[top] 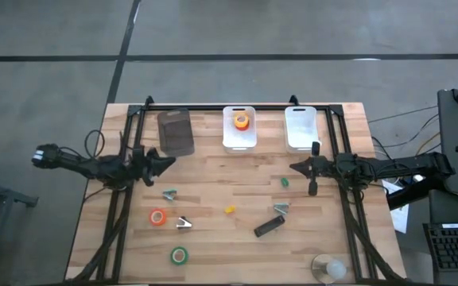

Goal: Pick and place Stapler, Stapler remover, tape
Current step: Put the orange tape into the left white bin

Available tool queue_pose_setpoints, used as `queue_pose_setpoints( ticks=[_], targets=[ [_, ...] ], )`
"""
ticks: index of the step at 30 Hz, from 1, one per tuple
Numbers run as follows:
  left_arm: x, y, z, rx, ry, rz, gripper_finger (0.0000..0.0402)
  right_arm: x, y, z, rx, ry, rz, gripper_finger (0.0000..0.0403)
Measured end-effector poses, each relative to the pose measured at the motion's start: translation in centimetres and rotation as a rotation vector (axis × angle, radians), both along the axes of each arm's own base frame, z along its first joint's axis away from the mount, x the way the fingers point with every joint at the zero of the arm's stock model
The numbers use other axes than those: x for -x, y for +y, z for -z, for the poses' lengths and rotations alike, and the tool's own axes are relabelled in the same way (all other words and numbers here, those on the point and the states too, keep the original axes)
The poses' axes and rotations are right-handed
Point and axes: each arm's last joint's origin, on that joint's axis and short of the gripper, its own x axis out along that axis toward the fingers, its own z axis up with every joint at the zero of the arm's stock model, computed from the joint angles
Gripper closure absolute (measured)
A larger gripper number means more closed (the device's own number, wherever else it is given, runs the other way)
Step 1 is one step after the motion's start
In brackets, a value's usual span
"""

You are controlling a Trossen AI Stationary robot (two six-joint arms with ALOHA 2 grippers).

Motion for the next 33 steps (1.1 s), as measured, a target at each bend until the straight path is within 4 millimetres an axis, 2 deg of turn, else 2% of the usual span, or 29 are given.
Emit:
queue_pose_setpoints(
  ticks=[3, 6, 10, 18, 21, 25, 33],
  targets=[
    [0.0, -0.1, -0.2, 0.050, -0.019, 0.050, 0.0380, 0.0, 0.0, 0.0, -0.008, -0.002, 0.002, 0.0394],
    [-0.2, -0.7, -1.1, 0.054, -0.010, 0.192, 0.0373, 0.0, 0.0, 0.0, 0.003, -0.001, -0.001, 0.0394],
    [-1.0, -1.4, -1.8, 0.080, 0.080, 0.249, 0.0338, 0.0, 0.0, 0.0, -0.008, -0.003, 0.002, 0.0394],
    [-2.2, -3.1, -1.4, 0.145, 0.633, 0.301, 0.0213, 0.0, 0.0, 0.0, -0.008, -0.003, 0.002, 0.0394],
    [-2.4, -4.0, -1.4, 0.211, 0.802, 0.367, 0.0182, 0.0, 0.0, 0.0, 0.001, -0.001, 0.000, 0.0394],
    [-2.5, -5.4, -1.9, 0.292, 0.970, 0.458, 0.0173, 0.0, 0.0, 0.0, -0.008, -0.004, 0.003, 0.0394],
    [-1.6, -6.9, -1.4, 0.323, 1.372, 0.380, 0.0172, 0.0, 0.0, -0.1, -0.007, -0.006, 0.002, 0.0394]
  ],
)
